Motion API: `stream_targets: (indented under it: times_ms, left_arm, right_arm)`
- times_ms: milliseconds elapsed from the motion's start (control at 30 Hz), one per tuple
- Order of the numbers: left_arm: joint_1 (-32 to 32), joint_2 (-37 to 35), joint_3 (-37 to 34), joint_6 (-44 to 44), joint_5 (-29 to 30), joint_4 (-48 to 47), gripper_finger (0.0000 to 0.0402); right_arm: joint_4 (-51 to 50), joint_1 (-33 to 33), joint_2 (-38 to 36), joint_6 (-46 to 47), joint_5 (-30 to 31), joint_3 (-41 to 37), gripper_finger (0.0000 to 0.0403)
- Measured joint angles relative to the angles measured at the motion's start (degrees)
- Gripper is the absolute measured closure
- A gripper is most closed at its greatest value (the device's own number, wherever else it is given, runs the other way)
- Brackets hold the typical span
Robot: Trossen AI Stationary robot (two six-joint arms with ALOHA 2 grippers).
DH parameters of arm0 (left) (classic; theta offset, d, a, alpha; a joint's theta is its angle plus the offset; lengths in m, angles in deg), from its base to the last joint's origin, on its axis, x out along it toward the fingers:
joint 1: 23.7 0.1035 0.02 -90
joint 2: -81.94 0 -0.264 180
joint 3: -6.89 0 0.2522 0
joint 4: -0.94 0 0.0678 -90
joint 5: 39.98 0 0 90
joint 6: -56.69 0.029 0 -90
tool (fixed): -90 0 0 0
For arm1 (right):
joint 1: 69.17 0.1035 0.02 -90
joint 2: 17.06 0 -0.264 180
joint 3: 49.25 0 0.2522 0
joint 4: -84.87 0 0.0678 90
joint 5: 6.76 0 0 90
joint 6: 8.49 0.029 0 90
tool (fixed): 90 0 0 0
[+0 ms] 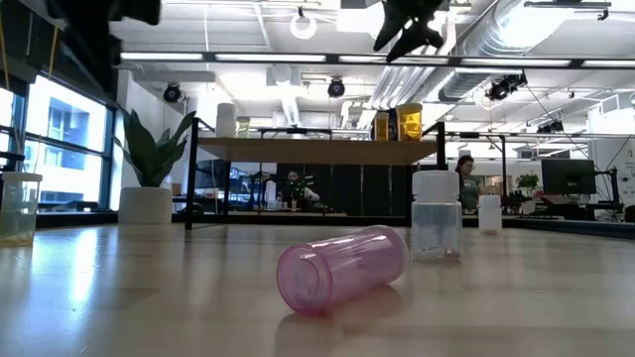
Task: Pick and place medicine bottles onto shelf by color
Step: Put the small yellow pill bottle on the shelf
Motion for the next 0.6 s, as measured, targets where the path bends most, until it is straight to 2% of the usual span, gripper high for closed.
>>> stream_targets:
  times_ms: [200,400,600]
  left_arm:
    - [-11.77,-3.07,-5.53,-8.04,4.95,4.81,0.0202]
    - [-22.33,-2.98,-10.75,-13.62,9.8,7.43,0.0202]
    - [-31.72,-2.98,-13.49,-17.58,20.16,9.4,0.0202]
  right_arm:
    - [0.0,2.5,-1.13,1.49,0.0,0.0,0.0206]
    - [0.0,5.26,-1.45,2.71,-0.01,0.0,0.0206]
    - [-0.02,7.52,-1.45,4.3,-0.02,0.0,0.0206]
